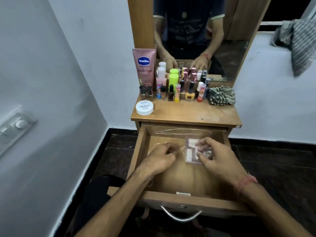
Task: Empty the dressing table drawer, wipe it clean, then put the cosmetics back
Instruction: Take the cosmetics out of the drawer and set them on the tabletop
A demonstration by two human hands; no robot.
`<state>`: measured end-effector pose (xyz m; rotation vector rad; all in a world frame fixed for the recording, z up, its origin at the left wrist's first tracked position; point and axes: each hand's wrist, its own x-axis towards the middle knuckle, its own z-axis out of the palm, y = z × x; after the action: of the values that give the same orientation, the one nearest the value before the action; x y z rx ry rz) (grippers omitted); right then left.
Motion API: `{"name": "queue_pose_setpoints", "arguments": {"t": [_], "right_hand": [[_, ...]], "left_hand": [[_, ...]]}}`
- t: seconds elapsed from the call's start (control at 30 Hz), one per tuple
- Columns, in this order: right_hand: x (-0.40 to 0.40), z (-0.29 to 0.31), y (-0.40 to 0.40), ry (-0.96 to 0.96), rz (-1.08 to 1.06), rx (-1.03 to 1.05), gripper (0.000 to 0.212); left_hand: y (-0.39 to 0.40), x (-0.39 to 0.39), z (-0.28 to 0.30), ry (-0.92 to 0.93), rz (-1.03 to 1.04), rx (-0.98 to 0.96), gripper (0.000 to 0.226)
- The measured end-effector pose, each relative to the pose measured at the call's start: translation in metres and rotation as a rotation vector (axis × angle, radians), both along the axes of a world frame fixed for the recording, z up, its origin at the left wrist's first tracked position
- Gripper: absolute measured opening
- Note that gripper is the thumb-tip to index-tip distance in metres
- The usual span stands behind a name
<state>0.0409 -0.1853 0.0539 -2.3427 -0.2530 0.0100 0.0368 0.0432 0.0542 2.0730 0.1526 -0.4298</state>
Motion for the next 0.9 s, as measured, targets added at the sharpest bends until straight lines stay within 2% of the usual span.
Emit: {"name": "queue_pose_setpoints", "arguments": {"t": [0.07,0.27,0.33,0.47,0.53,0.6,0.7,0.8,0.9], "right_hand": [[-0.006,-0.006,-0.014,-0.033,-0.018,-0.118,0.022],[-0.02,-0.008,-0.011,-0.166,0.009,-0.236,0.023],[-0.021,-0.006,-0.013,-0.188,-0.018,-0.234,0.023],[-0.024,-0.005,-0.016,-0.206,-0.034,-0.229,0.024],[-0.026,-0.006,-0.016,-0.222,-0.029,-0.224,0.024],[-0.026,-0.006,-0.017,-0.24,-0.004,-0.225,0.025],[-0.028,-0.004,-0.016,-0.266,0.067,-0.215,0.03],[-0.029,0.002,-0.012,-0.313,0.138,-0.127,0.039],[-0.024,0.01,-0.003,-0.375,0.174,-0.021,0.04]], "left_hand": [[-0.016,0.005,-0.003,0.003,-0.022,0.068,0.036],[-0.051,0.016,-0.005,0.092,0.122,0.083,0.053],[-0.056,0.017,-0.006,0.148,0.179,-0.001,0.049],[-0.058,0.014,-0.004,0.225,0.238,-0.093,0.02],[-0.054,0.007,0.002,0.269,0.256,-0.216,0.01],[-0.045,-0.004,0.01,0.299,0.284,-0.351,0.01],[-0.021,-0.018,0.015,0.272,0.306,-0.405,0.006],[0.007,-0.027,0.027,0.24,0.387,-0.53,0.017],[0.028,-0.025,0.047,0.227,0.363,-0.67,0.021]]}}
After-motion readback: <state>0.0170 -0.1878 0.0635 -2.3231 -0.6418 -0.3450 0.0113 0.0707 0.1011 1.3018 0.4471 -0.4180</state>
